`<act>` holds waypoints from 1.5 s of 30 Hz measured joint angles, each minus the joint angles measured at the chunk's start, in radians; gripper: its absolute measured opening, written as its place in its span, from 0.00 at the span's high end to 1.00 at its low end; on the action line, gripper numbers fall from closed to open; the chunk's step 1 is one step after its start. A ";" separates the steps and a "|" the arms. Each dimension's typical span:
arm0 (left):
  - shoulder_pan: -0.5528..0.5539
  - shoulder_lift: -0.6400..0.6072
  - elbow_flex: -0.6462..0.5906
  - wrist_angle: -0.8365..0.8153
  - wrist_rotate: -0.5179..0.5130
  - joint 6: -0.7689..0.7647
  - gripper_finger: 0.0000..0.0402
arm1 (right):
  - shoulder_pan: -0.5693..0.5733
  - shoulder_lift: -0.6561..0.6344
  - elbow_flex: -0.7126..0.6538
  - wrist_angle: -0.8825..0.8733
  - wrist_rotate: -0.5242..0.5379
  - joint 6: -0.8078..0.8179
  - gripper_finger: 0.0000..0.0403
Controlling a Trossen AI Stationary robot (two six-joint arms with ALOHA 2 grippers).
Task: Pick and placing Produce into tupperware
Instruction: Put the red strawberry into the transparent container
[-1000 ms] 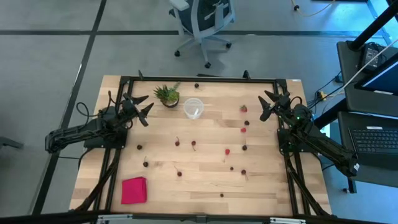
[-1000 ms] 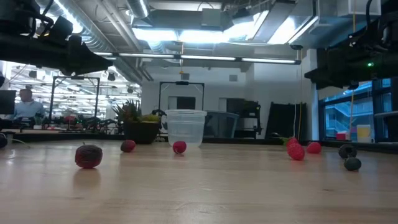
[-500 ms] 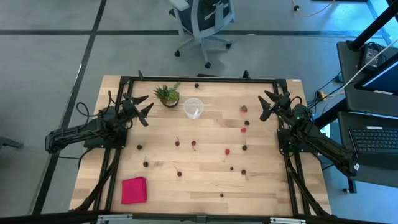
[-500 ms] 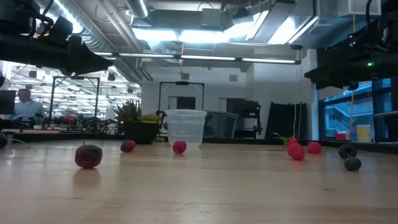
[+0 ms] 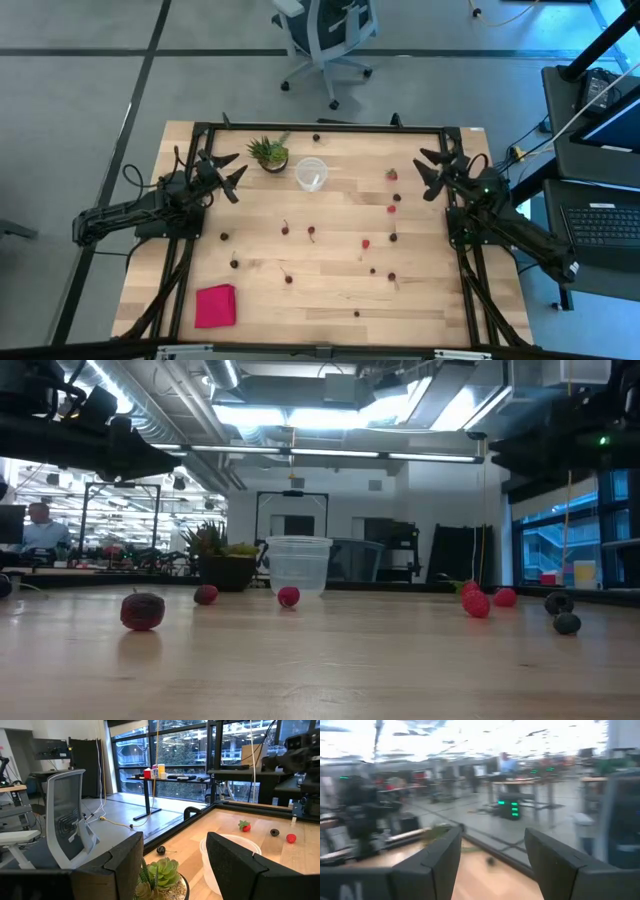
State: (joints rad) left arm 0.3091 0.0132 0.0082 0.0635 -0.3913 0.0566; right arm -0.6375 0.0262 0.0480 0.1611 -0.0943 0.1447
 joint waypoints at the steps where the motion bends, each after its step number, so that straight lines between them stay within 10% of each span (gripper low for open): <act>1: 0.000 0.000 0.000 0.000 0.000 0.000 0.47 | 0.006 0.016 0.020 -0.010 -0.012 0.002 0.45; 22: 0.000 0.000 0.000 0.021 -0.143 0.084 0.47 | 0.184 0.749 0.405 -0.242 0.021 -0.206 0.45; 45: 0.000 0.000 0.000 0.033 -0.143 0.084 0.47 | 0.148 1.266 0.700 -0.730 0.278 0.161 0.45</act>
State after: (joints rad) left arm 0.3092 0.0132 0.0082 0.0961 -0.5339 0.1409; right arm -0.4898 1.2925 0.7479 -0.5692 0.1836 0.3061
